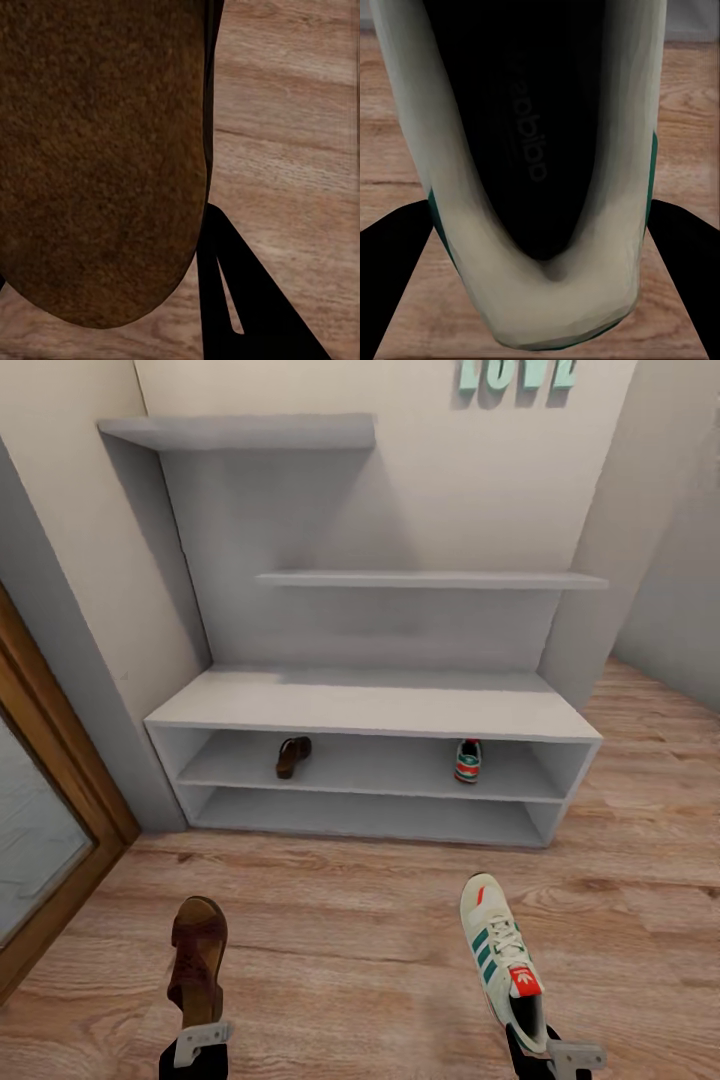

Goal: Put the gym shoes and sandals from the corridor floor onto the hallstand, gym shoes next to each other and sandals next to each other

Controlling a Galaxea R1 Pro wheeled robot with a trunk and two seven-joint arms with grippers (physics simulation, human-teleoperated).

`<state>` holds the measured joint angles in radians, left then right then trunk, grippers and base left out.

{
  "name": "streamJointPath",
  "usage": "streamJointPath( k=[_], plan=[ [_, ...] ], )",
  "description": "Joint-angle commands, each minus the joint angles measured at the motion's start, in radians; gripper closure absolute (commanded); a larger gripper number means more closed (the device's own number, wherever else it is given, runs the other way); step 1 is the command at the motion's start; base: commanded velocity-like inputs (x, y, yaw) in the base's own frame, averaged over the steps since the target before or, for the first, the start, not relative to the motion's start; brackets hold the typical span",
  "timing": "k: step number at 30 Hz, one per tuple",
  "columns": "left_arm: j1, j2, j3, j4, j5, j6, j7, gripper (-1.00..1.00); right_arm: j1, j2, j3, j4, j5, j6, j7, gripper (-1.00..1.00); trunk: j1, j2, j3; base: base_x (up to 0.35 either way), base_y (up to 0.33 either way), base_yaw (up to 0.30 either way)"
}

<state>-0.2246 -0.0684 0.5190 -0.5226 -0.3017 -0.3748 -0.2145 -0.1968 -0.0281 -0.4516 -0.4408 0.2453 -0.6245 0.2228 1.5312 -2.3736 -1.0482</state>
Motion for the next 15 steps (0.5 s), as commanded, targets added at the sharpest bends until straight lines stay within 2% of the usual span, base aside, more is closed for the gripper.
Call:
streamJointPath(
  k=[1, 15],
  plan=[
    [-0.001, -0.001, 0.009, -0.001, -0.01, -0.003, -0.007, 1.0, -0.001, 0.0, -0.009, 0.001, 0.009, -0.004, 0.007, 1.0, 0.0, 0.0, -0.001, 0.0, 0.028, -0.054],
    [-0.001, -0.001, 0.008, -0.001, -0.01, -0.003, -0.007, 1.0, -0.001, 0.0, -0.009, -0.001, 0.007, -0.003, 0.007, 1.0, 0.0, 0.0, -0.001, 0.0, 0.004, -0.008]
  ],
)
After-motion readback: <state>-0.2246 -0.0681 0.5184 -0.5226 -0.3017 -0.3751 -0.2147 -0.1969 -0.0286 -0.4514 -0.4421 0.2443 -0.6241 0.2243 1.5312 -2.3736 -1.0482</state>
